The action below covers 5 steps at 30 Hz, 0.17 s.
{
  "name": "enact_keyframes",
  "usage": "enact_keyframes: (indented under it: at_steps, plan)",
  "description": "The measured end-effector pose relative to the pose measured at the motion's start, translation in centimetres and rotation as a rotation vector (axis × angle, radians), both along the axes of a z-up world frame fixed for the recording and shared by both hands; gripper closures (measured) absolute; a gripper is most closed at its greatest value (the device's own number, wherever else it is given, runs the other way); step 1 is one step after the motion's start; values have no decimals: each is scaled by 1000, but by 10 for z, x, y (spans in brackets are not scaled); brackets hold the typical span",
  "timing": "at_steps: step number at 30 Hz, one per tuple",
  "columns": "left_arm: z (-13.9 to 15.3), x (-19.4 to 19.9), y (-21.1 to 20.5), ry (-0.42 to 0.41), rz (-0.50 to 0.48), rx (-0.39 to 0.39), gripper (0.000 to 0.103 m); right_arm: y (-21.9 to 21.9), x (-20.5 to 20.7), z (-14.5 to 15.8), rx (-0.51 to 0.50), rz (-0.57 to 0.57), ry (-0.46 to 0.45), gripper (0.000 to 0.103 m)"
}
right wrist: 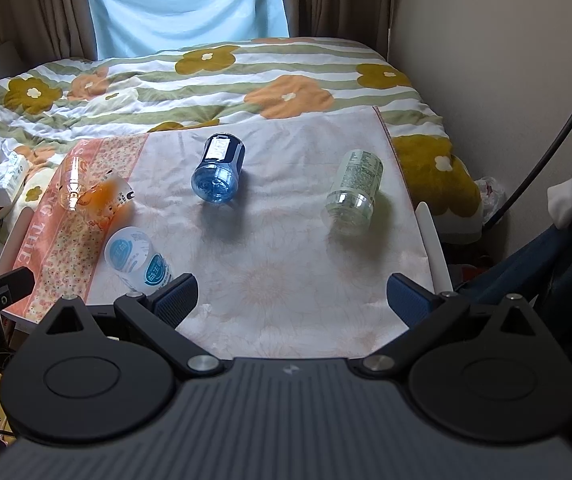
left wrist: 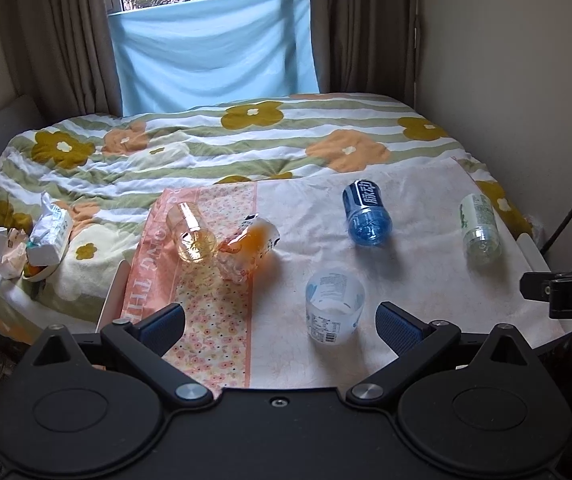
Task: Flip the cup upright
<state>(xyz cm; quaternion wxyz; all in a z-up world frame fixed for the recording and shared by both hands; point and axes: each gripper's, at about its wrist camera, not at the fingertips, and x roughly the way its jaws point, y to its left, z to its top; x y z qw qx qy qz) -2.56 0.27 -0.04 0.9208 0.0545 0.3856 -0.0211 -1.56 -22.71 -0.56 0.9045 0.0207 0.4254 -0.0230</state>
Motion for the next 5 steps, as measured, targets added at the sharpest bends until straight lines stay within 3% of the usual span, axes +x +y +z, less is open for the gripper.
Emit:
enact_keyframes:
  at_steps: [5]
  plan:
    - [1,0,2,-15,8,-1,0,0,0,0,-1,0,-1,0]
